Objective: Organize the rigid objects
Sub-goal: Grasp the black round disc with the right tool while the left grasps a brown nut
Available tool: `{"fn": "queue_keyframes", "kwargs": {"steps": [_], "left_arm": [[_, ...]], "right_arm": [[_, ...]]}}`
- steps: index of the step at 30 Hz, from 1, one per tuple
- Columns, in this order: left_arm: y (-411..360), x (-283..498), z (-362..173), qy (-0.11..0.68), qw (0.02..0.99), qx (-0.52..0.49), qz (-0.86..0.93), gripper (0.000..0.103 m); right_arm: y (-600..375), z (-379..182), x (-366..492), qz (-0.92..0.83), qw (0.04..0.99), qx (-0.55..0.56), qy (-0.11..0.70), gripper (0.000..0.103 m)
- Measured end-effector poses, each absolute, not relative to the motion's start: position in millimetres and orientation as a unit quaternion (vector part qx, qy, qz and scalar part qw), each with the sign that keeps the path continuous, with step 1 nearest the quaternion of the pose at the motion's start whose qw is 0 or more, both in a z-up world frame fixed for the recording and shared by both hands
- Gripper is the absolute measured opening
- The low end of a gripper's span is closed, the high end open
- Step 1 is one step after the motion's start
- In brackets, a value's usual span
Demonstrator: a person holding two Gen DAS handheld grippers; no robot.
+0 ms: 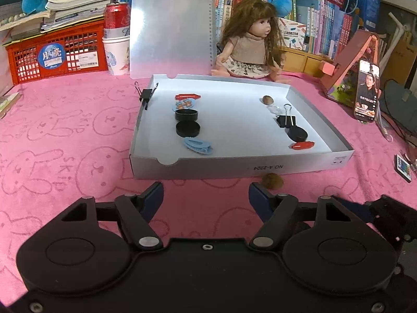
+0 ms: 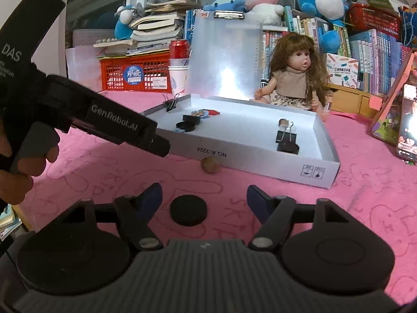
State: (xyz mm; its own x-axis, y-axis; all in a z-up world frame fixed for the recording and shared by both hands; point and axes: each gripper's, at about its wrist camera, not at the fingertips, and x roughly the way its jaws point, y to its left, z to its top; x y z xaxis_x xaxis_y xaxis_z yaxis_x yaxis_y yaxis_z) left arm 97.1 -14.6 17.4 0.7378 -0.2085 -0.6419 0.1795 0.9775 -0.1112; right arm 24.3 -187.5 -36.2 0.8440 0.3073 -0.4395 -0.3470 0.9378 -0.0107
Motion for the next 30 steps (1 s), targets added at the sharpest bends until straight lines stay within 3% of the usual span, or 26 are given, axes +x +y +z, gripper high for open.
{"fn": "queue_keyframes", "kwargs": {"steps": [5, 8, 9, 12, 14, 15, 30], "left_arm": [[-19.7, 94.1, 17.8, 0.347, 0.93, -0.019, -0.119, 0.067], [-25.6, 92.6, 18.2, 0.345, 0.93, -0.015, -0.124, 0.067], [-27.4, 92.4, 18.4, 0.345, 0.93, -0.015, -0.127, 0.067], [-32.4, 91.3, 18.1, 0.345, 0.929, -0.016, -0.132, 0.066], [-36.2, 90.7, 16.5, 0.348, 0.927, -0.017, -0.137, 0.051], [-38.6, 90.1, 15.1, 0.35, 0.926, -0.018, -0.138, 0.049], [-89.8, 96.0, -3.9, 0.322, 0.938, -0.021, -0.123, 0.048]], "right_arm": [[-186.3, -40.1, 20.9, 0.18, 0.956, -0.042, 0.23, 0.059], [-185.0, -42.1, 17.2, 0.183, 0.955, -0.047, 0.229, 0.046], [-185.2, -42.0, 16.2, 0.187, 0.954, -0.046, 0.228, 0.036], [-186.6, -40.5, 12.3, 0.185, 0.956, -0.043, 0.222, 0.036], [-189.6, -38.2, 9.8, 0.177, 0.96, -0.043, 0.214, 0.036], [-191.9, -37.1, 9.5, 0.17, 0.962, -0.041, 0.212, 0.036], [-237.7, -33.5, 20.2, 0.069, 0.975, -0.005, 0.213, 0.037]]}}
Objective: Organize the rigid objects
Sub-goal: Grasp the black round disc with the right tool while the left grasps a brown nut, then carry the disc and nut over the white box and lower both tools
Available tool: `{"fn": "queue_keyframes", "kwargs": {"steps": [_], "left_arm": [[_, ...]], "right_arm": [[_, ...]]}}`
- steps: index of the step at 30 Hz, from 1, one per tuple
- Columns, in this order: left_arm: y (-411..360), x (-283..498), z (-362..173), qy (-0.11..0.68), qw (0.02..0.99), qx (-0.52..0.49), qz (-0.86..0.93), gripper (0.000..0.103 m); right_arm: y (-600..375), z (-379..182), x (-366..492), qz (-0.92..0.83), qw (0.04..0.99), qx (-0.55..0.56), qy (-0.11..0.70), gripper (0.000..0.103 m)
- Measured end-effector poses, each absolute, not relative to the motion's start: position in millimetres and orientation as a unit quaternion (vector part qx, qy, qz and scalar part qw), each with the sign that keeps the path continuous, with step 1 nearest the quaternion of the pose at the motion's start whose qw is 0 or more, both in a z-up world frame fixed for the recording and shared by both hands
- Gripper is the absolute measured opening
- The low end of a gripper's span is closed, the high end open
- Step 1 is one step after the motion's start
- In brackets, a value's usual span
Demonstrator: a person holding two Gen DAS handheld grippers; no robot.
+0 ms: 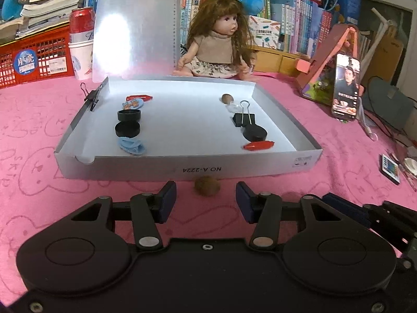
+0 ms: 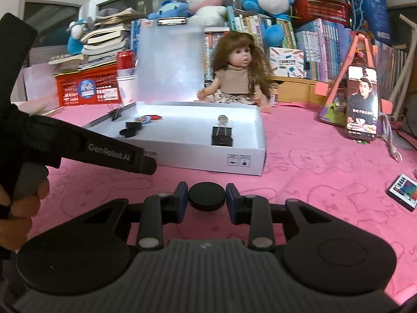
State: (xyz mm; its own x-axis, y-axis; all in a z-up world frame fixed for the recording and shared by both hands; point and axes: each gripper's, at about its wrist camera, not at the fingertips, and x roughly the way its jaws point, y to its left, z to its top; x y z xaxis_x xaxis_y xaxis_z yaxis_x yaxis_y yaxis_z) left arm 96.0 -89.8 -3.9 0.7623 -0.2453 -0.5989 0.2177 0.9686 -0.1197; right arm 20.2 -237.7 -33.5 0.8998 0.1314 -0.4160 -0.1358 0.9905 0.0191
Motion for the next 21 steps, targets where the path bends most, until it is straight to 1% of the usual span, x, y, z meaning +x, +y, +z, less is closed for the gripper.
{"fn": "queue_keyframes", "kwargs": {"steps": [1, 3, 5, 12, 21], "left_arm": [[-92.0, 97.5, -5.4, 0.321, 0.939, -0.021, -0.12, 0.045], [-94.9, 100.9, -8.4, 0.322, 0.94, -0.022, -0.112, 0.036], [-96.4, 101.7, -10.2, 0.315, 0.943, -0.017, -0.101, 0.022], [-89.7, 93.9, -9.8, 0.312, 0.945, -0.008, -0.097, 0.021], [-56.4, 61.6, -10.0, 0.314, 0.945, -0.028, -0.091, 0.021]], "right_arm": [[-238.7, -33.9, 21.4, 0.065, 0.975, -0.004, 0.213, 0.037], [-239.6, -34.4, 23.2, 0.062, 0.975, -0.001, 0.214, 0.037], [-240.1, -34.3, 26.0, 0.06, 0.975, 0.002, 0.214, 0.037], [-240.3, -36.3, 29.6, 0.061, 0.974, 0.012, 0.216, 0.037], [-234.9, -35.8, 21.4, 0.074, 0.974, 0.022, 0.214, 0.037]]}}
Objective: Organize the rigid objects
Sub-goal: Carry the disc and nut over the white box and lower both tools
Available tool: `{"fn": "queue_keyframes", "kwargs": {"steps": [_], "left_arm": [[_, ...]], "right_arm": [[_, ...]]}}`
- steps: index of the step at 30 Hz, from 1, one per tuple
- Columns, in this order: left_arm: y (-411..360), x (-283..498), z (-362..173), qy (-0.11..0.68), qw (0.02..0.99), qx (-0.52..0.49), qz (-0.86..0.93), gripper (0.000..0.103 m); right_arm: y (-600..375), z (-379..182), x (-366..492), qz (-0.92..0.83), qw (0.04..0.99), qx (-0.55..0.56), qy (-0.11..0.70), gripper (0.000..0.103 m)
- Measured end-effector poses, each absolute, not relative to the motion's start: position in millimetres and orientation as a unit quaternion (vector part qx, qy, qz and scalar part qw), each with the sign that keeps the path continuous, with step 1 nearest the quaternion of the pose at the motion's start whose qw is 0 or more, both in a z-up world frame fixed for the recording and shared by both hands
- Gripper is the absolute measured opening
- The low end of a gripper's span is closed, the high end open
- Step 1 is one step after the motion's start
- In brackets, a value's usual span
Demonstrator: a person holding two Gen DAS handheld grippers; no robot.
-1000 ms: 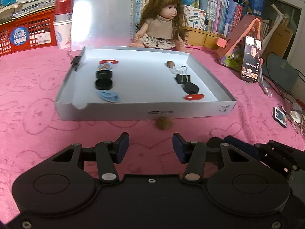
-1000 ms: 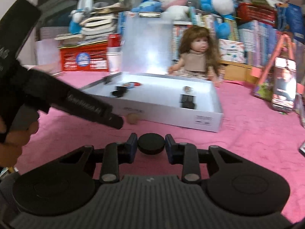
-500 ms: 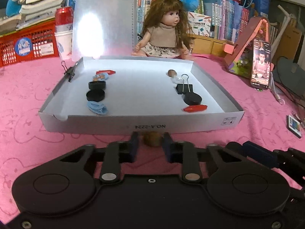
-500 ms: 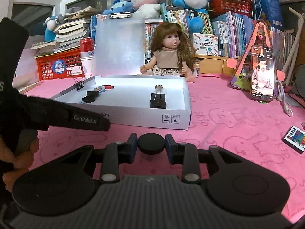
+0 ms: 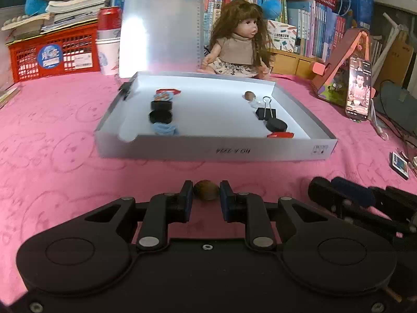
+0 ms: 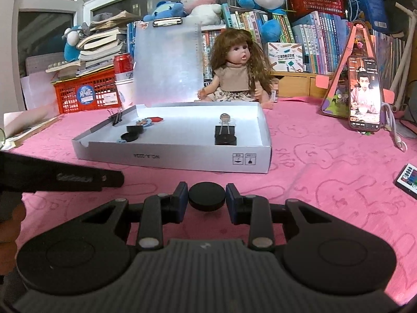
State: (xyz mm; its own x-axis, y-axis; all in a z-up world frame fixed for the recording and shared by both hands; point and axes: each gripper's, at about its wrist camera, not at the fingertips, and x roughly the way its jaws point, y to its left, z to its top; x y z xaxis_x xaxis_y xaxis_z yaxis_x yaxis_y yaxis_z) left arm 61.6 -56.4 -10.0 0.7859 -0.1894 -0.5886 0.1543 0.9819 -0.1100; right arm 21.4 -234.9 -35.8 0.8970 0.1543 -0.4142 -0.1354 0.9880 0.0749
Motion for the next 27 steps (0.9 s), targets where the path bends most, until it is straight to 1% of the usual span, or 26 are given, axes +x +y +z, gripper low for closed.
{"fn": "queue_keyframes", "kwargs": {"steps": [9, 18, 21, 22, 24, 27], "left_arm": [[-36.9, 12.8, -18.5, 0.277, 0.957, -0.022, -0.078, 0.021], [-41.5, -3.5, -26.0, 0.229, 0.972, -0.002, -0.058, 0.023], [-43.7, -5.5, -29.8, 0.215, 0.975, 0.004, -0.048, 0.028], [-44.4, -5.7, -30.9, 0.212, 0.976, 0.006, -0.046, 0.032], [-45.2, -4.3, -33.2, 0.21, 0.977, 0.009, -0.041, 0.036], [-43.9, -1.3, -36.6, 0.212, 0.977, 0.005, -0.039, 0.038]], "right_arm": [[-226.5, -42.2, 3.0, 0.076, 0.977, 0.039, 0.196, 0.038], [-219.5, -56.1, -7.0, 0.063, 0.982, 0.037, 0.175, 0.039], [-218.6, -59.2, -9.4, 0.057, 0.984, 0.036, 0.163, 0.039], [-217.8, -60.4, -10.2, 0.054, 0.985, 0.034, 0.158, 0.046], [-215.5, -62.1, -10.5, 0.047, 0.987, 0.03, 0.149, 0.056], [-212.4, -63.8, -9.9, 0.039, 0.989, 0.023, 0.14, 0.058]]}}
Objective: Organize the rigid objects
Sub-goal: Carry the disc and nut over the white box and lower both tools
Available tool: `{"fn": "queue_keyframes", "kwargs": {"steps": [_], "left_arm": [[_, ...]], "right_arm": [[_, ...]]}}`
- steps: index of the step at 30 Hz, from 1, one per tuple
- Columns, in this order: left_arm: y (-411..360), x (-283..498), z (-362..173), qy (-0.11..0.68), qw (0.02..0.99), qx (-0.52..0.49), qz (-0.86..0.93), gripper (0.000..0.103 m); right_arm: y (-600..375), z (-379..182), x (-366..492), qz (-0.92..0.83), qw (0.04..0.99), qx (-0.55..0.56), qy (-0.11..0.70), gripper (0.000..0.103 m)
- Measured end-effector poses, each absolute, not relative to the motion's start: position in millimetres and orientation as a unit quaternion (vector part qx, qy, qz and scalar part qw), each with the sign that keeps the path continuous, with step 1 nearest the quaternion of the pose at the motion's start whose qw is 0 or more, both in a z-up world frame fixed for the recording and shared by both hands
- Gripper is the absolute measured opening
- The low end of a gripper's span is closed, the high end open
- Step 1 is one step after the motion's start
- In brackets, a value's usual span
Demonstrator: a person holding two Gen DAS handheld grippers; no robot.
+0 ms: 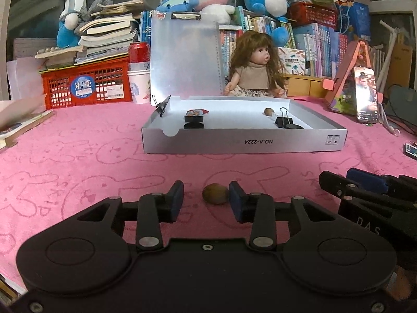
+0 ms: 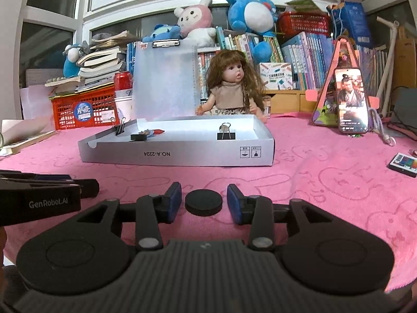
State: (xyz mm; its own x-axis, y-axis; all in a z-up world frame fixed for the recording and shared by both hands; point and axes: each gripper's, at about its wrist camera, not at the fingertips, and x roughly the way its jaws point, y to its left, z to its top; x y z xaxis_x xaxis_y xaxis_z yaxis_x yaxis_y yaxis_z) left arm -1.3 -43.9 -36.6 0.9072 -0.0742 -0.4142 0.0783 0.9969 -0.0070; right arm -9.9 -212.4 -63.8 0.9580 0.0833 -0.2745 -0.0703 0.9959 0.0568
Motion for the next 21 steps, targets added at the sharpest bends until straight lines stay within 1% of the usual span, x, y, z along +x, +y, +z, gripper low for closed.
{"fn": "queue_keyframes", "kwargs": {"steps": [3, 8, 12, 15, 16, 17, 18, 20, 21], "left_arm": [[-43.6, 1.5, -37.5, 0.21, 0.977, 0.007, -0.037, 0.042], [-44.7, 3.5, -40.7, 0.205, 0.978, 0.008, -0.035, 0.047], [-45.2, 4.1, -43.7, 0.197, 0.98, 0.01, -0.035, 0.048], [-45.3, 3.2, -45.1, 0.193, 0.98, 0.01, -0.036, 0.049], [-45.4, 3.0, -45.1, 0.193, 0.98, 0.012, -0.035, 0.048], [-46.2, 3.1, -44.8, 0.195, 0.98, 0.014, -0.035, 0.047], [-45.9, 3.1, -44.1, 0.197, 0.98, 0.013, -0.036, 0.045], [-45.6, 1.7, -41.8, 0.2, 0.979, 0.01, -0.037, 0.029], [-45.9, 0.8, -40.9, 0.202, 0.979, 0.01, -0.039, 0.026]], "right_arm": [[-208.7, -65.4, -11.1, 0.03, 0.991, 0.01, 0.129, 0.059], [-208.5, -68.6, -11.9, 0.025, 0.992, 0.012, 0.127, 0.066], [-210.7, -71.8, -14.0, 0.024, 0.992, 0.025, 0.124, 0.072], [-205.4, -74.2, -14.9, 0.019, 0.992, 0.009, 0.121, 0.072], [-204.3, -74.3, -15.1, 0.018, 0.992, 0.008, 0.121, 0.071], [-203.6, -73.6, -14.9, 0.017, 0.992, 0.007, 0.123, 0.068], [-203.7, -72.8, -14.8, 0.019, 0.992, 0.008, 0.125, 0.06], [-203.6, -70.7, -15.2, 0.023, 0.991, 0.01, 0.13, 0.052], [-203.4, -69.6, -15.3, 0.028, 0.991, 0.01, 0.132, 0.047]]}}
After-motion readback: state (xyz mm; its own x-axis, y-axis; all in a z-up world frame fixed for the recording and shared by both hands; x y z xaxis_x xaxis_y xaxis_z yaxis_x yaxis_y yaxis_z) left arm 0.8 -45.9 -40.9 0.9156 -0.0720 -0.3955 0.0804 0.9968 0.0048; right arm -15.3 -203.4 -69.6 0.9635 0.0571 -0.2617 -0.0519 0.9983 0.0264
